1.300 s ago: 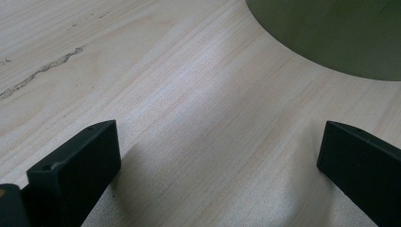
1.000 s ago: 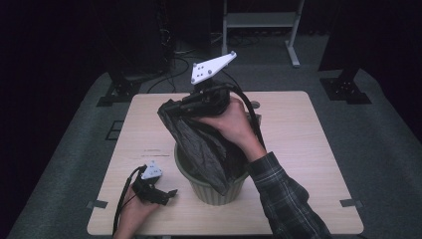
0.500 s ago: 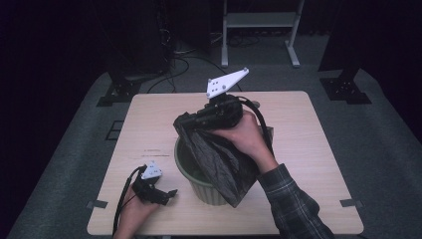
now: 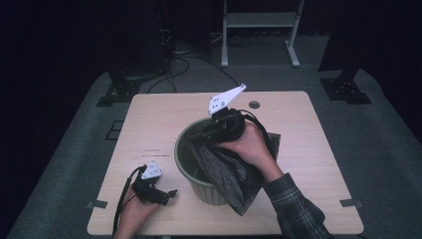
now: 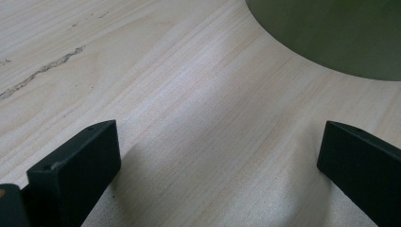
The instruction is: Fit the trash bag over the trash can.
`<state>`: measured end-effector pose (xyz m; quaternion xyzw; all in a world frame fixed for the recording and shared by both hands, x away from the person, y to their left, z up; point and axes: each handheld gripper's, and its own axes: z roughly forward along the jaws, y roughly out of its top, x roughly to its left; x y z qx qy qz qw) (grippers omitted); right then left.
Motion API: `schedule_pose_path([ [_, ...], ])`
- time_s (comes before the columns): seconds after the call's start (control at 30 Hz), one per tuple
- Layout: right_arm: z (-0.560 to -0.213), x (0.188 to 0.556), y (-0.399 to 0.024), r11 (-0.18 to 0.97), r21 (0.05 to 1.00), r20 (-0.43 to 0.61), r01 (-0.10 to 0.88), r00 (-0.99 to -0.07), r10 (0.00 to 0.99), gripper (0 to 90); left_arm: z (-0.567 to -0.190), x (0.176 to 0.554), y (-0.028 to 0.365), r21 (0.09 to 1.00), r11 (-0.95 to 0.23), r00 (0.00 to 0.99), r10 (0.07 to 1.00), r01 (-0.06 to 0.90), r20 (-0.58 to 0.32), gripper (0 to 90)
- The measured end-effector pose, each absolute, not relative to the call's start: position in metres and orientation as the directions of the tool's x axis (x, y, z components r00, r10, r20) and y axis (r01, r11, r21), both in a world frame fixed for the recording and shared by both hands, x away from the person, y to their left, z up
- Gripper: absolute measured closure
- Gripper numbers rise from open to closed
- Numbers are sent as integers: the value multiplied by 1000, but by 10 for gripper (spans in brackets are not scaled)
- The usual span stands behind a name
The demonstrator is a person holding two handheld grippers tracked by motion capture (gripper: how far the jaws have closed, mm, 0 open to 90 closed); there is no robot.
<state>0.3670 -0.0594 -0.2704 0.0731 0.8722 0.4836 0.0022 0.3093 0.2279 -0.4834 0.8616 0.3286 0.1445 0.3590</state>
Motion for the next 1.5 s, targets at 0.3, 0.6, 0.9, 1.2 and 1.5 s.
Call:
schedule_pose_path([
  [0.3,-262,361,-83,543,829,37,135,-981,188,564,-483,309,228,713,-526,743,670,463,12,0],
  [0.6,-253,353,-130,509,849,11,143,-967,254,543,-483,309,228,713,-526,742,670,463,12,0],
  [0.9,-257,341,-197,447,871,24,203,-927,374,528,-483,309,228,713,-526,742,670,463,13,0],
  [1.2,-273,337,-237,389,883,73,263,-895,440,492,-483,309,228,713,-525,741,671,464,13,0],
  [1.5,-292,345,-244,388,874,84,292,-878,472,892,-483,309,228,713,-525,740,673,465,13,0],
])
